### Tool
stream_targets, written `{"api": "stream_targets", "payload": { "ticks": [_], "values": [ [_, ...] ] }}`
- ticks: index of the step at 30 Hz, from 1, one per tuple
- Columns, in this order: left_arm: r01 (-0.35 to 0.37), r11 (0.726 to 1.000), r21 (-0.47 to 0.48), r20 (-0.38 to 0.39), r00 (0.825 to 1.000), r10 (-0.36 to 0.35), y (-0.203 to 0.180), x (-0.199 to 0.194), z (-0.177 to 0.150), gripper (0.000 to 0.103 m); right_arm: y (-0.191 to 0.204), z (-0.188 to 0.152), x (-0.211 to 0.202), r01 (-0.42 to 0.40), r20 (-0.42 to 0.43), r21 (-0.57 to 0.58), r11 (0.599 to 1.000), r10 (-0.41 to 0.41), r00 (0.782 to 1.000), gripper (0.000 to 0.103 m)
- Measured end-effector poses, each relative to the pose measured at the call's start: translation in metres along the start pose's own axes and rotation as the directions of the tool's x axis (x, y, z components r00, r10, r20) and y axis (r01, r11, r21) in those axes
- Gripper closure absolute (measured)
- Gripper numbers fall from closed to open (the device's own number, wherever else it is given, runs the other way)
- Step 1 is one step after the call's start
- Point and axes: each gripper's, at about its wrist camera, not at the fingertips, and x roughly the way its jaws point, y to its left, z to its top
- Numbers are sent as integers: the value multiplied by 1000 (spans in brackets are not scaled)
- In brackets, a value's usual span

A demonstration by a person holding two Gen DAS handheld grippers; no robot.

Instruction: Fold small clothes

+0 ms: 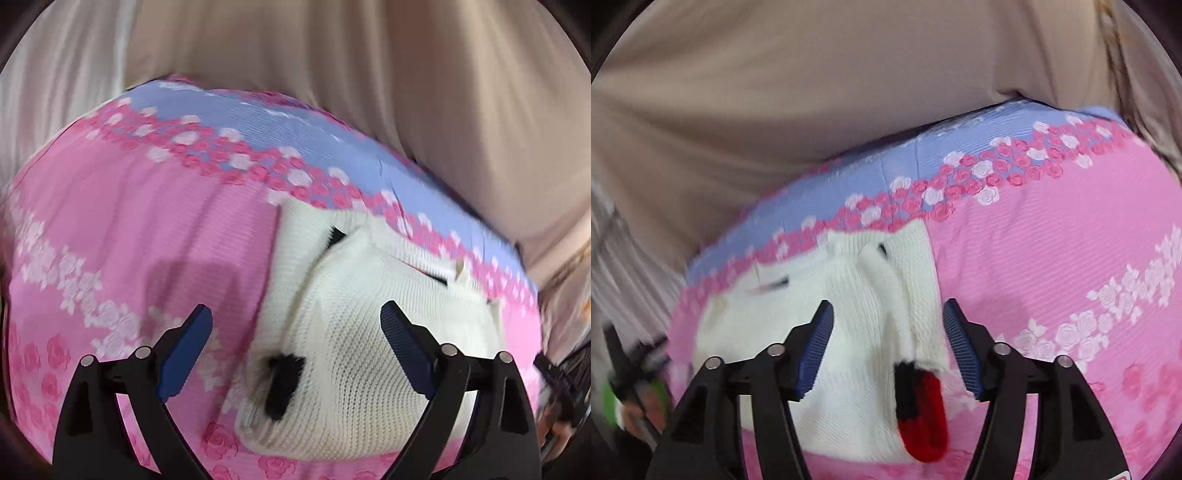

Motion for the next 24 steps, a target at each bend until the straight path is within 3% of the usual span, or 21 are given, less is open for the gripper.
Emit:
{"api": "stream_targets", "payload": {
  "ticks": [3, 7, 8, 9, 10, 11, 13, 14, 16, 19, 22, 24],
  "values": [
    [-16, 999, 44, -34, 999, 17, -17, 26, 15, 13, 7, -5, 26, 30, -39, -54, 998, -32, 999, 40],
    [38, 998, 41, -116, 993, -33, -31, 68, 33, 15, 17, 8, 63, 34, -72, -58, 998, -38, 997, 40],
    [66, 996, 53, -137, 989, -58, -36, 78, 36, 27, 19, 13, 75, 38, -82, -65, 997, -44, 996, 40],
    [100, 992, 74, -169, 982, -86, -41, 88, 37, 61, 21, 16, 84, 51, -87, -68, 996, -57, 995, 40],
    [129, 987, 91, -213, 971, -107, -45, 98, 38, 85, 22, 18, 91, 56, -95, -64, 996, -62, 994, 40],
    [143, 984, 104, -248, 962, -113, -48, 103, 38, 97, 22, 20, 99, 47, -110, -55, 997, -53, 993, 44],
    [143, 985, 96, -189, 974, -123, -48, 85, 46, 97, 24, 20, 109, 7, -160, -47, 999, -14, 987, 95],
    [152, 985, 85, -168, 976, -137, -46, 73, 51, 97, 26, 21, 105, -15, -167, -44, 999, 7, 986, 96],
    [178, 983, 45, -105, 979, -172, -37, 37, 69, 97, 31, 29, 76, -78, -97, -38, 996, 74, 993, 97],
    [163, 987, -11, -69, 984, -163, -19, 18, 92, 97, 27, 51, 20, -167, 35, 21, 986, 167, 985, 97],
    [137, 990, -29, -86, 987, -139, -15, 41, 106, 97, 13, 76, 6, -187, 118, 70, 980, 178, 977, 97],
    [64, 998, 12, -140, 988, -62, -24, 81, 106, 97, 7, 88, 38, -137, 82, 67, 988, 131, 988, 97]
  ]
}}
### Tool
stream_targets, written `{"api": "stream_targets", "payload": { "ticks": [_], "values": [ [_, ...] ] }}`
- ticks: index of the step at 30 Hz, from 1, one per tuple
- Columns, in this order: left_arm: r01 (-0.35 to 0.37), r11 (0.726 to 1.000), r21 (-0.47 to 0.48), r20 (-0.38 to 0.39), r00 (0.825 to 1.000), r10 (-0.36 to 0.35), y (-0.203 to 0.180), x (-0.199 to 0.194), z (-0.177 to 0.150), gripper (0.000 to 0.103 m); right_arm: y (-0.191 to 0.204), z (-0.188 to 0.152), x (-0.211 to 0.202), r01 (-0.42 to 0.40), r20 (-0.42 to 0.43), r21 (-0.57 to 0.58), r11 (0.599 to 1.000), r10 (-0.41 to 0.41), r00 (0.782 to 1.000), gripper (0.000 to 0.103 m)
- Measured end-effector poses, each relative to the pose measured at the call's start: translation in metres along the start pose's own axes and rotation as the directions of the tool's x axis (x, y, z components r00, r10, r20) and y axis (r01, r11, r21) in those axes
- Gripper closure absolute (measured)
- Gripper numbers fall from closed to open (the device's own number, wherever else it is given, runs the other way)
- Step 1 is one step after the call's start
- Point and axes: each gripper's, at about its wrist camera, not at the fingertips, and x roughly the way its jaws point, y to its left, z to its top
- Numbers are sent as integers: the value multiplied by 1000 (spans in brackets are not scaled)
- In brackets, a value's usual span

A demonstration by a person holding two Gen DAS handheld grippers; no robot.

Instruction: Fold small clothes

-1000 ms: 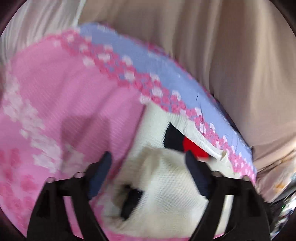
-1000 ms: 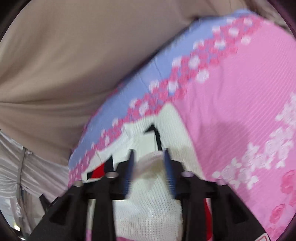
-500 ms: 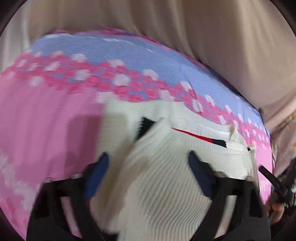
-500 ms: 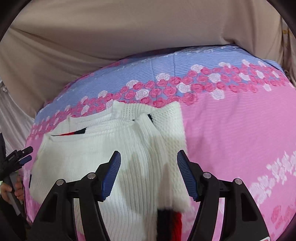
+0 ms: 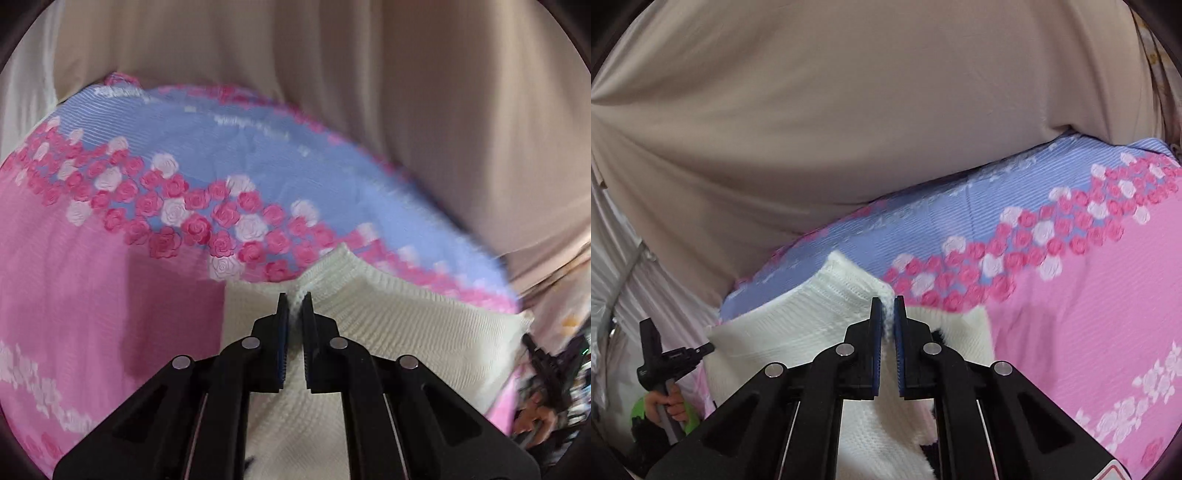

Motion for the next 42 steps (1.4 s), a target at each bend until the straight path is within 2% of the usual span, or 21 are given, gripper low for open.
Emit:
{"api": "stream_targets", "payload": {
  "ticks": [3, 6, 8, 11, 12, 13, 14, 15, 19, 22, 24, 25, 26, 28, 29, 30, 31, 34, 37, 39, 42],
  "values": [
    [-88, 996, 5, -109, 990, 88, 4, 64, -5, 97, -16, -10, 73, 125, -141, -48, 991, -130, 981, 97],
    [-58, 998, -19, -87, 995, 57, 9, 66, -4, 93, -35, -24, 116, 177, -241, -18, 984, -176, 954, 97],
    [-23, 999, -40, -65, 998, 20, 12, 50, -4, 86, -32, -19, 106, 161, -225, 9, 987, -155, 962, 96],
    [-14, 995, -96, 0, 1000, 14, 30, 6, -24, 37, -24, -13, 63, 133, -156, 19, 991, -129, 979, 88],
    [-12, 993, -118, 9, 1000, 13, 37, -7, -36, 29, -25, -16, 49, 134, -150, 26, 991, -129, 980, 74],
    [-10, 990, -142, 4, 1000, 11, 43, -17, -50, 27, -28, -22, 38, 133, -153, 37, 990, -126, 980, 63],
    [-7, 987, -161, -7, 1000, 6, 47, -24, -62, 25, -32, -36, 22, 140, -164, 53, 989, -130, 978, 45],
    [-7, 981, -192, -35, 999, 0, 52, -32, -84, 23, -36, -50, 12, 153, -179, 60, 986, -140, 974, 41],
    [-32, 952, -305, -121, 993, -5, 57, -42, -159, 16, -51, -126, -18, 210, -302, 79, 975, -177, 937, 41],
    [6, 934, -357, -136, 989, -58, 48, -31, -181, 14, -52, -167, -19, 179, -356, 164, 970, -112, 928, 41],
    [39, 927, -373, -149, 984, -102, 39, -16, -180, 12, -44, -175, -7, 139, -364, 208, 968, -56, 930, 40],
    [23, 929, -369, -145, 986, -82, 34, -12, -176, 9, -39, -173, 1, 118, -365, 217, 969, -32, 931, 39],
    [19, 930, -367, -139, 987, -75, 30, -10, -172, 14, -35, -171, 8, 106, -360, 225, 969, -19, 933, 39],
    [71, 929, -363, -161, 977, -137, 23, -3, -159, 55, -25, -161, 22, 91, -343, 244, 965, -2, 939, 39],
    [71, 931, -359, -177, 974, -143, 22, -2, -153, 87, -22, -155, 24, 84, -324, 251, 964, 3, 946, 46],
    [71, 927, -369, -183, 972, -147, 25, -6, -147, 89, -19, -148, 23, 82, -302, 250, 965, -3, 953, 75],
    [72, 923, -378, -178, 973, -148, 29, -13, -145, 90, -16, -140, 18, 77, -286, 245, 966, -4, 958, 91],
    [56, 927, -370, -192, 972, -135, 40, -39, -153, 91, -19, -126, -20, 87, -208, 218, 972, -41, 977, 94],
    [51, 921, -387, -268, 949, -166, 54, -58, -179, 92, -36, -137, -55, 109, -223, 226, 968, -58, 973, 95],
    [16, 933, -360, -349, 925, -151, 57, -64, -212, 92, -45, -156, -72, 154, -275, 196, 968, -97, 957, 95],
    [-39, 931, -362, -439, 889, -134, 66, -64, -258, 92, -66, -209, -91, 225, -391, 184, 957, -139, 910, 95]
  ]
}}
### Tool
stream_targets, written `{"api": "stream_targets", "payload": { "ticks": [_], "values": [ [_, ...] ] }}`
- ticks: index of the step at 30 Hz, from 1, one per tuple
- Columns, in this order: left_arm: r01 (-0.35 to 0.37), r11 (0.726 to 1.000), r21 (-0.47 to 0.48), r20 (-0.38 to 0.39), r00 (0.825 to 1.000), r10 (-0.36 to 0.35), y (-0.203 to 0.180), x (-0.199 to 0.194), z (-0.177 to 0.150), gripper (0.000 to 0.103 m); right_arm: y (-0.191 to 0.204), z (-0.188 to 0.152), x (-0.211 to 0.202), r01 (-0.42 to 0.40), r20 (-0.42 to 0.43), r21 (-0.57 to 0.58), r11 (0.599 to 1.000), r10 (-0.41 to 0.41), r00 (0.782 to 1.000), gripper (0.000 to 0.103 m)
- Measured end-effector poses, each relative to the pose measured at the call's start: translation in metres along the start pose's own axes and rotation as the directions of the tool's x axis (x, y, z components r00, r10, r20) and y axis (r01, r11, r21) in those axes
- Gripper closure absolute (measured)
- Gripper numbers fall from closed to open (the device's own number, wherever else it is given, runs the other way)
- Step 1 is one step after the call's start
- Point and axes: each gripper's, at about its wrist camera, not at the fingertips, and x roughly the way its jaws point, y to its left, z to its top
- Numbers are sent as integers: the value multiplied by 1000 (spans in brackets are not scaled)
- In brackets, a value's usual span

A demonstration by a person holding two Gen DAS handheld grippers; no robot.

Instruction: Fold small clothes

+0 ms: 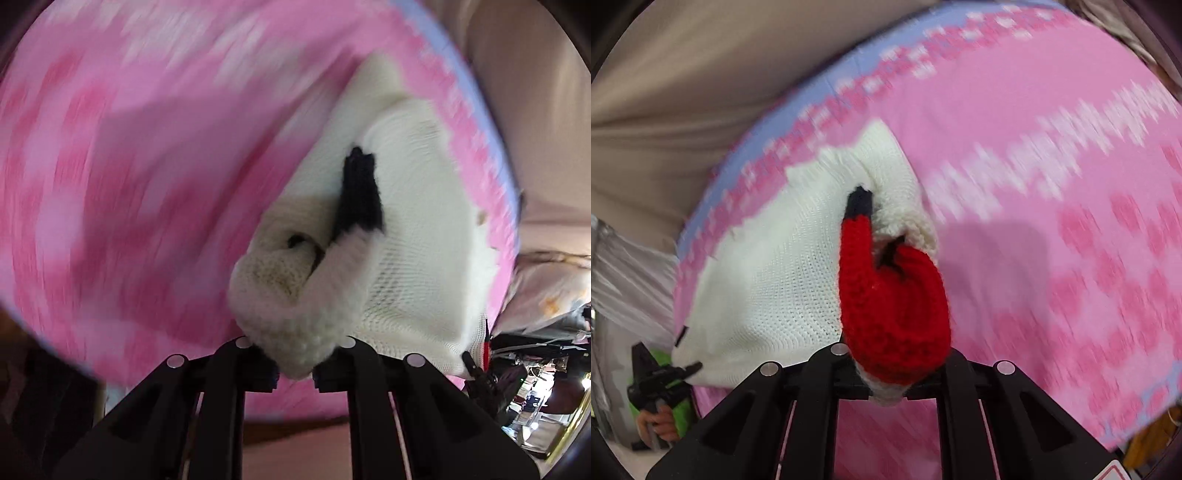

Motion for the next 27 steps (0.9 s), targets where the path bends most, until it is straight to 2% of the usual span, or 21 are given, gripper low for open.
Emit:
{"api": "stream_targets", "payload": {
  "ticks": [2, 4, 5, 8, 11, 14, 15, 17, 18, 19, 20, 21, 22, 23, 24, 25, 26, 27],
  "values": [
    [13, 999, -43, -25, 1000, -14, 13, 10, -12, 91, -23, -28, 8, 39, -55, 26, 999, -38, 998, 95],
    [36, 999, -16, 0, 999, -36, 9, 8, -11, 87, -36, -43, 16, 26, -66, 56, 998, -22, 998, 95],
    [29, 1000, 6, 5, 1000, -29, 7, 4, -11, 80, -35, -44, 16, 20, -60, 46, 999, -17, 998, 94],
    [-14, 994, 108, 58, 998, 8, -18, -19, -5, 73, -27, -29, 7, 43, -73, 30, 999, -41, 996, 82],
    [-12, 983, 183, 125, 992, -11, -46, -44, 5, 67, -10, -14, -18, 77, 16, -42, 996, -77, 997, 74],
    [-11, 977, 212, 162, 986, -24, -65, -58, 14, 63, 11, 2, -41, 150, 152, -107, 983, -133, 979, 48],
    [-20, 979, 202, 153, 988, -11, -65, -59, 16, 63, 16, 7, -47, 163, 179, -128, 978, -139, 974, 44],
    [-30, 986, 164, 109, 994, 12, -56, -57, 16, 60, 18, 15, -52, 198, 200, -148, 969, -167, 965, 43],
    [-53, 986, 156, 46, 998, 47, -49, -49, 13, 50, 18, 17, -55, 207, 203, -164, 965, -172, 964, 43],
    [-99, 980, 170, -52, 993, 109, -34, -40, 3, 40, 20, 18, -56, 216, 204, -177, 960, -178, 962, 43],
    [-141, 969, 201, -117, 979, 166, -32, -28, 0, 32, 22, 18, -55, 219, 203, -186, 958, -180, 962, 43],
    [-212, 940, 267, -161, 952, 261, -28, -14, -8, 35, 23, 19, -53, 214, 200, -193, 958, -176, 964, 43],
    [-291, 904, 314, -157, 923, 351, -22, -5, -15, 35, 24, 20, -51, 210, 196, -190, 959, -173, 965, 43],
    [-332, 887, 322, -156, 905, 395, -14, 0, -19, 35, 25, 17, -48, 208, 190, -185, 961, -172, 967, 43],
    [-341, 898, 279, -178, 900, 397, 0, 4, -22, 35, 25, 17, -45, 205, 182, -182, 962, -172, 968, 43],
    [-306, 927, 215, -202, 915, 349, 12, 5, -25, 35, 25, 14, -43, 205, 178, -178, 962, -173, 969, 43],
    [-235, 960, 149, -202, 944, 263, 21, 2, -26, 35, 22, 11, -41, 201, 170, -166, 965, -173, 970, 43],
    [-185, 976, 114, -176, 963, 203, 24, -2, -25, 35, 16, 7, -38, 190, 159, -150, 970, -166, 973, 43]
  ]
}}
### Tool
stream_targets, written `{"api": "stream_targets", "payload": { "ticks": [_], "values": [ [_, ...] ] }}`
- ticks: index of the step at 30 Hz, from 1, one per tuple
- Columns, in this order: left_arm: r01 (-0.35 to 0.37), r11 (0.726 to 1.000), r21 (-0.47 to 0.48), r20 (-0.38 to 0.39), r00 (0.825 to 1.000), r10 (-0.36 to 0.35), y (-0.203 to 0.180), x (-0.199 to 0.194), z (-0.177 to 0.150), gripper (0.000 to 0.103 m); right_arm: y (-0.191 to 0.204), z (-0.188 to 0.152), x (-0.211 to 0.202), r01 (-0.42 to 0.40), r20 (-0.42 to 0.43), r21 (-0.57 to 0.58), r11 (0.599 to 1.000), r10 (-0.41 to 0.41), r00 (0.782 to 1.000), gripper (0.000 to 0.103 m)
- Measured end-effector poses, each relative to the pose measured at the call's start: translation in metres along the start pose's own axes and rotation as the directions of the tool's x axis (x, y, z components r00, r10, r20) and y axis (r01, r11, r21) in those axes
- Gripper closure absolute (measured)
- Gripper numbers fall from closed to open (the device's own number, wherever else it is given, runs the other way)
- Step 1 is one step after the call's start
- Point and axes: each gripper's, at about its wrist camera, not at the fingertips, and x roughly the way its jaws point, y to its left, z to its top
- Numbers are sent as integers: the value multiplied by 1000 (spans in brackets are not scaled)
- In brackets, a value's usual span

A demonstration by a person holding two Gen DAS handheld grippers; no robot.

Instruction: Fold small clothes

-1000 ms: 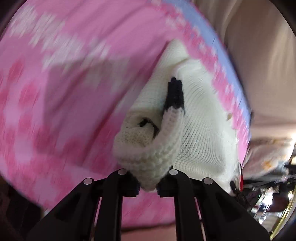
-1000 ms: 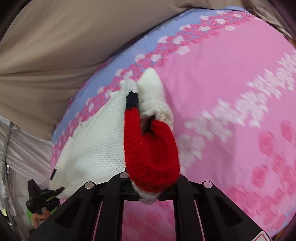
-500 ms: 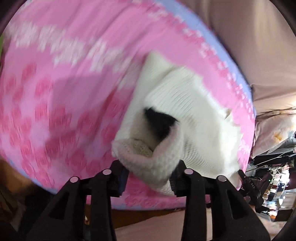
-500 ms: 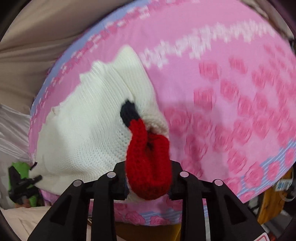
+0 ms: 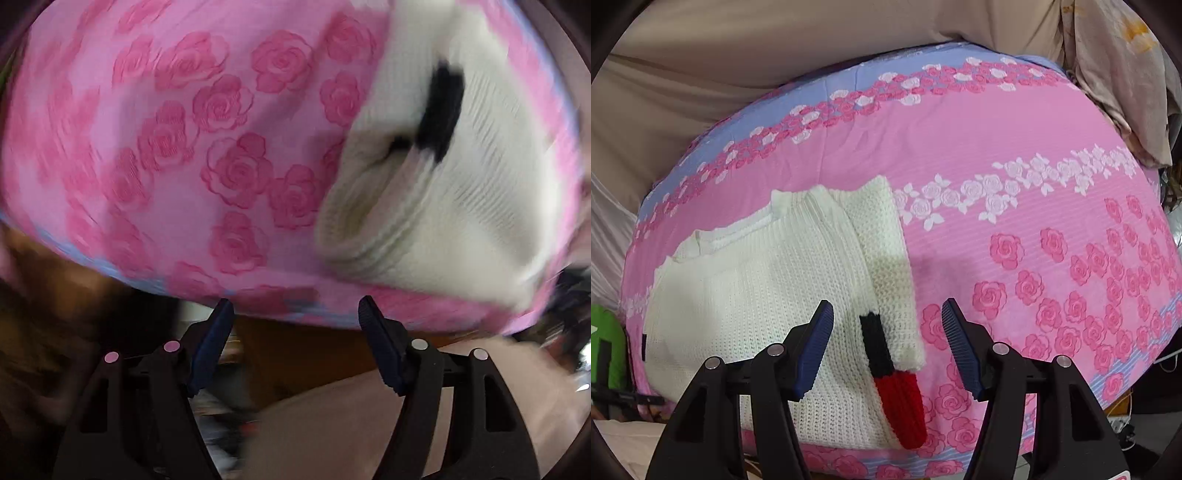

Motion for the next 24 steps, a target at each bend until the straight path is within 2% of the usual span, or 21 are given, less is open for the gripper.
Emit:
{"api": "stream_targets", "payload": {
  "ticks": [1, 3, 4, 6, 7, 8, 9, 10, 11, 12, 14, 16, 17, 18, 19, 20, 22, 23, 24],
  "values": [
    [73, 997, -29, 66, 995, -71, 5, -6, -2, 32, -8, -7, 5, -16, -18, 31, 999, 17, 1000, 42],
    [198, 978, -64, 205, 962, -182, 10, -17, -3, 12, -22, -26, 15, -40, -75, 97, 995, 47, 996, 40],
    [242, 968, -70, 238, 946, -219, 11, -16, -1, 8, -28, -37, 22, -67, -114, 131, 989, 82, 990, 40],
    [289, 954, -77, 221, 938, -266, 9, -2, 7, 9, -33, -52, 33, -117, -163, 178, 977, 147, 976, 40],
    [278, 956, -92, 225, 941, -252, 7, 3, 9, 8, -32, -58, 38, -153, -178, 198, 968, 189, 966, 40],
    [270, 960, -80, 242, 939, -244, 1, 1, 10, 16, -28, -61, 44, -179, -186, 206, 962, 218, 958, 39],
    [262, 964, -43, 241, 939, -245, -5, -2, 10, 68, -22, -62, 48, -179, -189, 193, 965, 215, 958, 39],
    [263, 965, 8, 208, 943, -259, -18, -1, 13, 88, -15, -60, 49, -160, -186, 159, 974, 189, 964, 44],
    [267, 964, 9, 187, 946, -264, -20, -4, 12, 86, -10, -57, 49, -150, -194, 126, 981, 172, 966, 83],
    [266, 964, -12, 199, 945, -258, -17, -12, 7, 86, -7, -52, 45, -146, -193, 116, 983, 166, 967, 90],
    [218, 976, 2, 177, 960, -215, -15, -18, 1, 86, -7, -43, 23, -128, -156, 85, 988, 140, 978, 91],
    [161, 987, 10, 149, 976, -161, -17, -9, -1, 86, -13, -42, 10, -100, -155, 50, 994, 106, 982, 91],
    [122, 992, 17, 127, 984, -124, -18, 4, -1, 83, -17, -44, 13, -91, -177, 46, 995, 98, 979, 91],
    [114, 993, 15, 125, 985, -115, -20, 7, 2, 79, -21, -50, 26, -81, -229, 32, 996, 87, 970, 90],
    [114, 993, 9, 139, 984, -114, -23, 5, 3, 78, -23, -56, 43, -61, -292, 1, 998, 58, 955, 89],
    [115, 993, 13, 158, 981, -116, -26, -4, 2, 78, -26, -58, 47, -52, -292, -12, 999, 47, 955, 85],
    [123, 991, 50, 280, 951, -132, -38, -38, 2, 66, -25, -47, 36, -47, -267, 20, 999, 50, 962, 78],
    [117, 990, 82, 360, 922, -139, -48, -62, 6, 50, -23, -36, 21, -42, -215, 34, 999, 48, 975, 75],
    [108, 990, 96, 408, 903, -138, -51, -74, 8, 36, -19, -22, 7, -44, -151, 25, 999, 48, 987, 67]
  ]
}}
